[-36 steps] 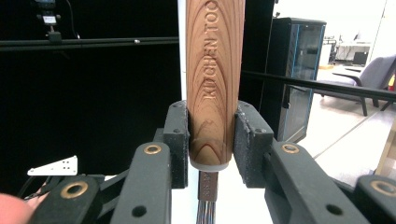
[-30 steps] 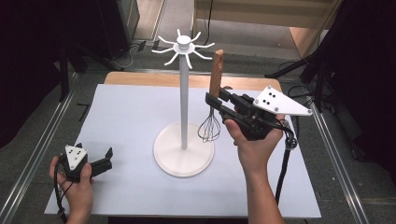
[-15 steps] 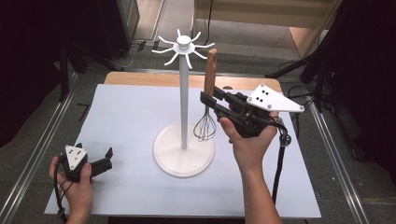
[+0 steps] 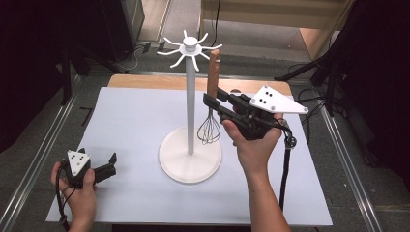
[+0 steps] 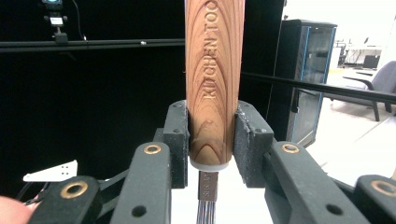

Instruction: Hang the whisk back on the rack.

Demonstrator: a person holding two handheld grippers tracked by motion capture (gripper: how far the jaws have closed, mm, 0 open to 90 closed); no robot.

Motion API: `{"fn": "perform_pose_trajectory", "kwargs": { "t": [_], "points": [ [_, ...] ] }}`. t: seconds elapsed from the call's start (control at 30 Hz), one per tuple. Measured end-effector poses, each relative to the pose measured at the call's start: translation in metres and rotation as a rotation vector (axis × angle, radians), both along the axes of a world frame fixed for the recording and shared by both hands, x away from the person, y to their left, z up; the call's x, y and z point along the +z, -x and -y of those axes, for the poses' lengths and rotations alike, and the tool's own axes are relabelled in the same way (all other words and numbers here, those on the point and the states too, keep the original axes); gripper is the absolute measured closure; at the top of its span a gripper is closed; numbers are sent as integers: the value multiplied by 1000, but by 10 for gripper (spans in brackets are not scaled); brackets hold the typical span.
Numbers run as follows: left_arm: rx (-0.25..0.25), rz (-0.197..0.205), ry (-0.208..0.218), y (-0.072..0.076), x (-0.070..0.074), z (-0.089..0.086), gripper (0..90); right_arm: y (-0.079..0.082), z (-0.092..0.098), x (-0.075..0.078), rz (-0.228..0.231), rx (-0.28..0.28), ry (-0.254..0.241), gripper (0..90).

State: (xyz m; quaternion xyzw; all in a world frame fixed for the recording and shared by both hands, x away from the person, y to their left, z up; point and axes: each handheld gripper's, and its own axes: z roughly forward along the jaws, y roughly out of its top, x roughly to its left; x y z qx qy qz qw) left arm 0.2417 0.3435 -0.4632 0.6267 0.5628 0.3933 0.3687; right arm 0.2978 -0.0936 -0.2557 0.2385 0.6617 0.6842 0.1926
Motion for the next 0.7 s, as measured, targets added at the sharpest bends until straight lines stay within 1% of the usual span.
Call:
{"fn": "perform_pose_trajectory", "kwargs": {
  "t": [0.33, 0.4, 0.53, 0.6, 0.7],
  "points": [
    [-1, 0, 0, 0, 0, 0, 0, -3, -3, -2, 4, 5, -2, 709],
    [-1, 0, 0, 0, 0, 0, 0, -4, -4, -3, 0, 7, 0, 709],
    [-2, 0, 0, 0, 0, 0, 0, -6, -5, -6, 7, 9, 11, 709],
    [-1, 0, 1, 0, 0, 0, 0, -6, -6, -7, 0, 10, 13, 709],
    [-2, 1, 0, 0, 0, 0, 0, -6, -6, -7, 6, 12, 16, 708]
  ]
}}
